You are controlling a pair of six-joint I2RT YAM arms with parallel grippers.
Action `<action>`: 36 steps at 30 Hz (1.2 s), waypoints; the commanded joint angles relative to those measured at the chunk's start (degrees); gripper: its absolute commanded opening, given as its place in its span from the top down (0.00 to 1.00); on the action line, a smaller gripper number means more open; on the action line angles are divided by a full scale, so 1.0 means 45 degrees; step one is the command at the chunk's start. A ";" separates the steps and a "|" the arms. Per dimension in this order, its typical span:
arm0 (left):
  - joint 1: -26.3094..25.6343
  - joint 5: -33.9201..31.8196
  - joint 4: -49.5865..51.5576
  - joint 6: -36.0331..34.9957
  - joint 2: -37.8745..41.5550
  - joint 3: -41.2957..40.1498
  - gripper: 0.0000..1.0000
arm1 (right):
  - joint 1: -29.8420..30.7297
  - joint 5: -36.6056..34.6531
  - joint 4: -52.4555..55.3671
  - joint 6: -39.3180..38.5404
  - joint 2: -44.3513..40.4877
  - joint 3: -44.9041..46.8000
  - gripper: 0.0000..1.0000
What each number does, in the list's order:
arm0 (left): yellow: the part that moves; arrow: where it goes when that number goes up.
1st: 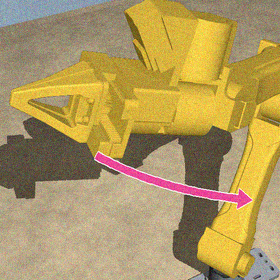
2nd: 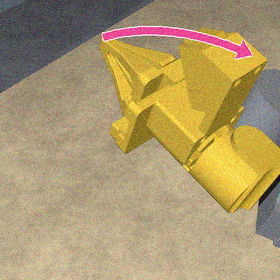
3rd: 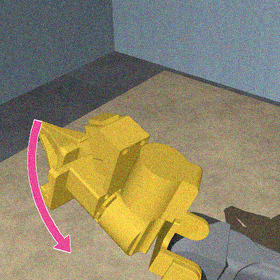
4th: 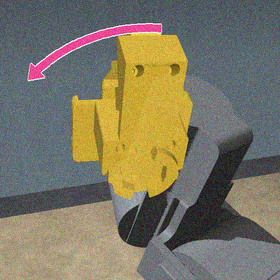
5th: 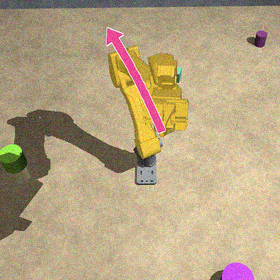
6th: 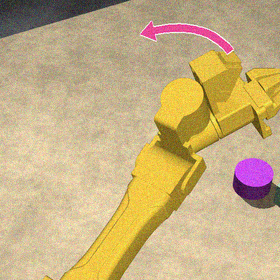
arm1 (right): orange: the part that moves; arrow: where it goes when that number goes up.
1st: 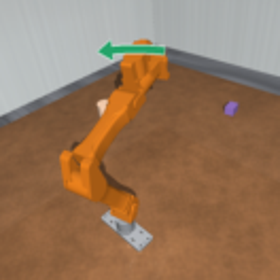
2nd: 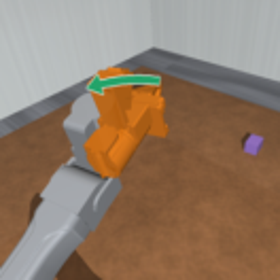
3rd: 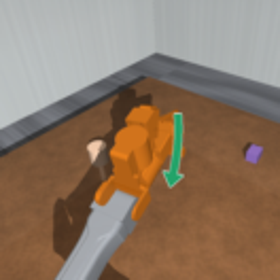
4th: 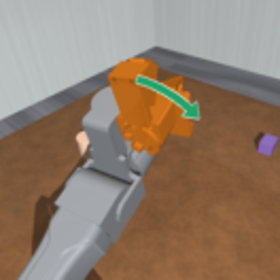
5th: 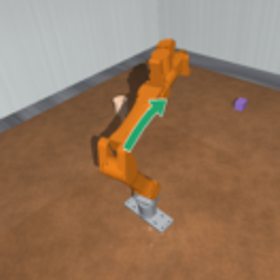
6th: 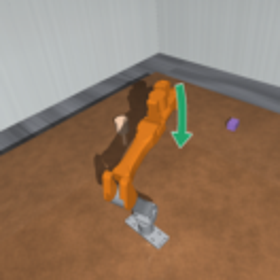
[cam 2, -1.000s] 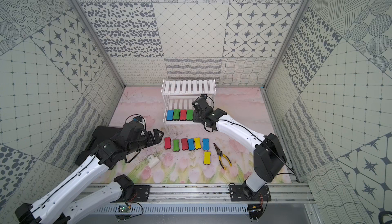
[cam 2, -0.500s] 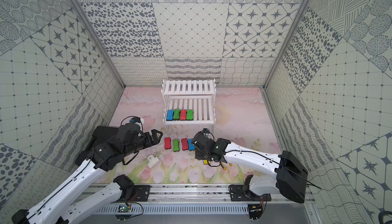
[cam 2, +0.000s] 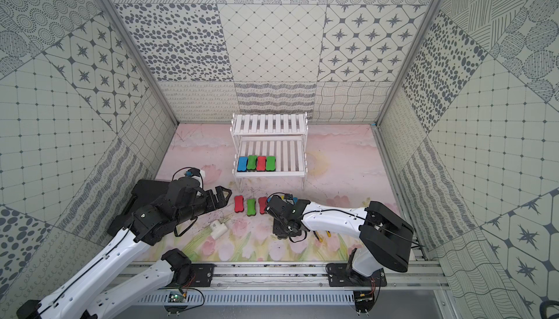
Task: Remove the whiteboard erasers from the shelf
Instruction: Place the whiteboard eraser at the center of the board, then pick up the whiteboard eraser from the shelf.
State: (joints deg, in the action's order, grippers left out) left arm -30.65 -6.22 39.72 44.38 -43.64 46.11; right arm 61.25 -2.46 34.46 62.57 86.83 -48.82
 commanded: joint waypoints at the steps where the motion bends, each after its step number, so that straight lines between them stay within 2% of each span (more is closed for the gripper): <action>1: 0.0074 -0.0005 0.0199 -0.0057 0.0051 0.0007 0.00 | -0.0225 -0.0341 -0.0353 0.0010 0.0229 -0.0405 0.67; 10: 0.0074 0.0087 0.0156 -0.0075 -0.0047 0.0010 0.01 | -0.0676 -0.0430 -0.0387 -0.0398 0.0910 -0.0728 0.62; 20: 0.0074 0.0188 0.0226 -0.0106 -0.0068 0.0067 0.00 | -0.0857 -0.0602 -0.0353 -0.0613 0.0681 -0.0797 0.50; 29: 0.0074 0.0427 0.0289 -0.0185 -0.0004 0.0232 0.00 | -0.0889 -0.1227 0.0069 -0.1320 -0.1927 -0.1182 0.51; 36: 0.0064 0.0716 0.0187 -0.0285 -0.0015 0.0244 0.01 | -0.1119 -0.2882 0.0159 -0.3608 -0.2767 -0.3468 0.50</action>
State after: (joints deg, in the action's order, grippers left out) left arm -30.65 -4.80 40.07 44.31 -43.81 46.13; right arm 57.08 -10.37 36.01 52.60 75.13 -60.05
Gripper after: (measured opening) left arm 0.994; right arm 0.496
